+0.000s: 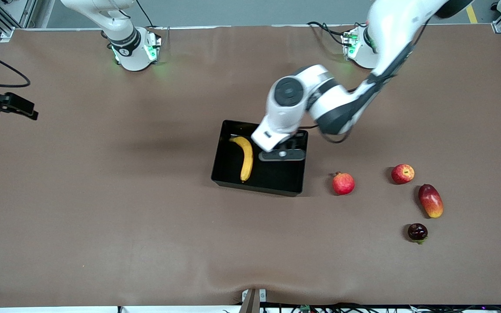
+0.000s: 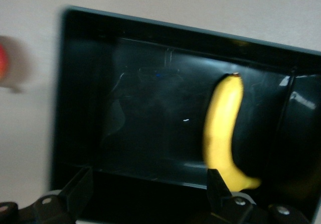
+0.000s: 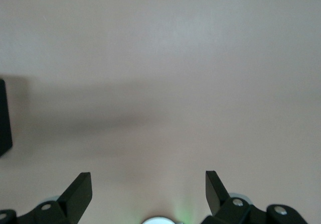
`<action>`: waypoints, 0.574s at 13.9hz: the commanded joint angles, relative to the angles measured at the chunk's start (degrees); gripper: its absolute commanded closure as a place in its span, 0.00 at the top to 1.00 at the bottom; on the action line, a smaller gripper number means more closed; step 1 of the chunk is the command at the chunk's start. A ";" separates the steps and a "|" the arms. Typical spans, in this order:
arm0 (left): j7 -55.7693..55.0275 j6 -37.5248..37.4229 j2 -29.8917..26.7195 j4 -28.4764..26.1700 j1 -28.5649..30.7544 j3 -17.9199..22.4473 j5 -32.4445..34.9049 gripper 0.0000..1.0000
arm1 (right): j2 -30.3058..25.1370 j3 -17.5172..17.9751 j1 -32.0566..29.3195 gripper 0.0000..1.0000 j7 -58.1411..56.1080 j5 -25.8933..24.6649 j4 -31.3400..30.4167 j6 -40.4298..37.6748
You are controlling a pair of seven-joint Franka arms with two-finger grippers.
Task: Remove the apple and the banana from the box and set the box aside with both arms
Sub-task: 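Move the left gripper over the yellow banana in the box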
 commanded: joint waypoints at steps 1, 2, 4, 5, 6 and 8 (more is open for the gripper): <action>-2.66 -0.98 7.56 10.99 -13.04 11.28 0.08 1.00 | 3.44 0.53 -0.57 1.00 -1.90 -0.24 0.23 -6.38; -2.58 -0.02 9.40 12.66 -15.69 13.42 -1.06 1.00 | 3.62 0.62 -0.05 1.00 -1.82 -0.15 0.14 -8.15; -2.93 3.75 12.05 13.99 -16.95 14.05 -2.03 1.00 | 3.71 0.62 0.40 1.00 -1.82 -0.15 0.14 -10.79; -3.28 5.24 12.84 13.91 -17.56 14.05 -2.04 1.00 | 3.80 0.62 0.14 1.00 -1.82 0.11 0.14 -11.76; -4.24 6.13 13.72 13.99 -18.09 14.05 -2.04 1.00 | 3.97 0.62 0.13 1.00 -1.82 0.11 0.14 -11.77; -5.12 8.94 15.48 14.00 -18.62 14.31 -2.04 1.00 | 4.41 0.62 -0.13 1.00 -1.99 0.11 0.05 -12.21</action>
